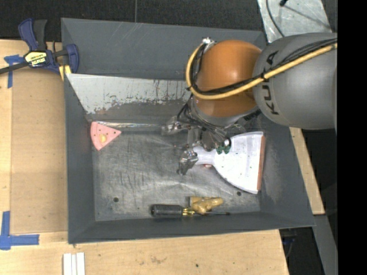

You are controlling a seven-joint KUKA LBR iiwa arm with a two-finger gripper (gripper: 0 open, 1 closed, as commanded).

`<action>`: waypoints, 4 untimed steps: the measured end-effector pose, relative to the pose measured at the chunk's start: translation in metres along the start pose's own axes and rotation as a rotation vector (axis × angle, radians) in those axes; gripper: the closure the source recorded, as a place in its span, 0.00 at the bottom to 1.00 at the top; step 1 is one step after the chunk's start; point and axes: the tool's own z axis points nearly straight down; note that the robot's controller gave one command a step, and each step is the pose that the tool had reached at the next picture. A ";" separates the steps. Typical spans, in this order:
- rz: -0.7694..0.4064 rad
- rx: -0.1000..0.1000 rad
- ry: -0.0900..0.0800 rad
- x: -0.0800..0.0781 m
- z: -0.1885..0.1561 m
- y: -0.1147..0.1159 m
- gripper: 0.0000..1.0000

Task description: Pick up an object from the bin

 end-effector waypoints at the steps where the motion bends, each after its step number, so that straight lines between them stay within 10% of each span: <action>1: 0.264 0.000 -0.008 0.014 0.001 -0.011 0.00; 2: 0.131 0.001 -0.006 0.036 0.024 -0.043 0.00; 3: -0.074 0.001 -0.002 0.011 0.017 -0.070 0.00; 4: 0.049 0.003 -0.014 -0.003 0.034 -0.077 0.00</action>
Offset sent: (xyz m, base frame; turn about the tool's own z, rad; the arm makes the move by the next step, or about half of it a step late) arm -0.0374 -0.0937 -0.0486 -0.0805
